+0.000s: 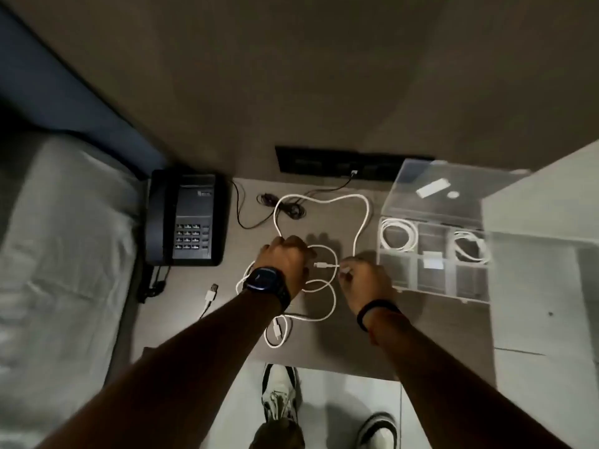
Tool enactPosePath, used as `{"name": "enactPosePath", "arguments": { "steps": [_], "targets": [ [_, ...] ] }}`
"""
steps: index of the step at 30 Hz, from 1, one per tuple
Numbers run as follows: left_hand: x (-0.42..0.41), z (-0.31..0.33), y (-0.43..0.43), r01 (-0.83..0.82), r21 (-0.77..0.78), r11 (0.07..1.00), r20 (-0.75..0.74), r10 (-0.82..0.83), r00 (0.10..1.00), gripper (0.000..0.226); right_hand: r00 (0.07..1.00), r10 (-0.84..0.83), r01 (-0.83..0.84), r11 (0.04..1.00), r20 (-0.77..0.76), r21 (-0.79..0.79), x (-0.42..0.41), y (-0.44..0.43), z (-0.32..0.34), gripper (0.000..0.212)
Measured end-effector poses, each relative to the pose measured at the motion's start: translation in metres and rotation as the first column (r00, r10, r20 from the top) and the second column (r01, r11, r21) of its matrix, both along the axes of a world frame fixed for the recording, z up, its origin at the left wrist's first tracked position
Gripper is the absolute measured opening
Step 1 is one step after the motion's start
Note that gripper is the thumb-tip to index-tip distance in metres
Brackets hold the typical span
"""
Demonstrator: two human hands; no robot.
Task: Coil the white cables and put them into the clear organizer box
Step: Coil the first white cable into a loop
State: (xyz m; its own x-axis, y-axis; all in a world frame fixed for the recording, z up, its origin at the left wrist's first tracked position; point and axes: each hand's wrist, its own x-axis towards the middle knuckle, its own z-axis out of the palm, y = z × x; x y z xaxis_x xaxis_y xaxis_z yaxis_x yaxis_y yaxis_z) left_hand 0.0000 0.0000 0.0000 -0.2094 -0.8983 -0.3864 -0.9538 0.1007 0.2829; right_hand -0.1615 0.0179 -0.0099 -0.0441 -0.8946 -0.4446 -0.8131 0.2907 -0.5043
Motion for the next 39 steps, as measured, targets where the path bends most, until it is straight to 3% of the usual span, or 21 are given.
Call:
{"name": "enactPosePath", "arguments": {
  "steps": [4,8,12,14,16,19,21,23,25,27,30,33,36,39],
  "targets": [
    [0.01,-0.047,-0.012,-0.018,0.036,0.999,0.022,0.017,1.0,0.03,0.985,0.157,-0.155,0.988,-0.078,0.022,0.019,-0.019,-0.051,0.032],
    [0.016,-0.067,-0.007,-0.055,0.044,0.998,-0.043,0.057,0.997,0.034,0.944,0.253,-0.267,0.963,-0.211,-0.04,0.027,-0.022,-0.072,0.027],
    [0.019,-0.067,-0.007,-0.078,-0.033,0.996,-0.086,0.075,0.993,0.035,0.925,0.242,-0.348,0.85,-0.292,-0.395,0.025,-0.017,-0.061,0.018],
    [0.019,-0.062,-0.007,-0.092,-0.094,0.991,-0.112,0.081,0.99,0.041,0.966,0.221,-0.259,0.837,-0.135,-0.482,0.023,-0.021,-0.05,0.017],
    [0.016,-0.055,-0.011,-0.113,-0.122,0.986,-0.149,0.094,0.984,0.054,0.986,0.074,0.005,0.884,0.15,-0.467,0.023,-0.03,-0.032,0.014],
    [-0.003,-0.031,-0.022,-0.1,-0.08,0.992,-0.203,0.082,0.976,0.084,0.832,-0.158,0.397,0.838,0.532,-0.373,0.024,-0.048,0.008,0.026],
    [-0.021,-0.011,-0.029,-0.135,-0.028,0.99,-0.297,0.121,0.947,0.081,0.703,-0.209,0.541,0.777,0.679,-0.322,0.023,-0.057,0.039,0.04],
    [-0.036,0.019,-0.037,-0.166,0.025,0.986,-0.419,0.161,0.894,0.057,0.647,-0.231,0.596,0.747,0.727,-0.293,0.017,-0.065,0.077,0.042],
    [-0.045,0.047,-0.046,-0.208,0.03,0.978,-0.541,0.191,0.819,0.014,0.658,-0.256,0.624,0.712,0.708,-0.322,0.008,-0.073,0.104,0.038],
    [-0.05,0.096,-0.055,-0.27,0.084,0.959,-0.631,0.261,0.731,0.035,0.673,-0.298,0.675,0.622,0.677,-0.398,-0.011,-0.081,0.149,0.03],
    [-0.057,0.178,-0.071,-0.299,-0.01,0.954,-0.661,0.218,0.718,0.046,0.644,-0.376,0.736,0.542,0.666,-0.405,-0.039,-0.096,0.219,0.026],
    [-0.064,0.282,-0.083,-0.29,-0.203,0.935,-0.657,0.09,0.749,0.042,0.742,-0.29,0.616,0.649,0.604,-0.446,-0.05,-0.102,0.306,0.028],
    [-0.069,0.394,-0.088,-0.267,-0.375,0.888,-0.631,-0.033,0.775,0.041,0.902,-0.022,0.299,0.753,0.432,-0.586,-0.049,-0.1,0.404,0.032],
    [-0.065,0.511,-0.087,-0.245,-0.496,0.833,-0.6,-0.125,0.79,0.04,0.99,0.123,-0.027,0.668,0.074,-0.743,-0.057,-0.093,0.511,0.051]
  ]
}}
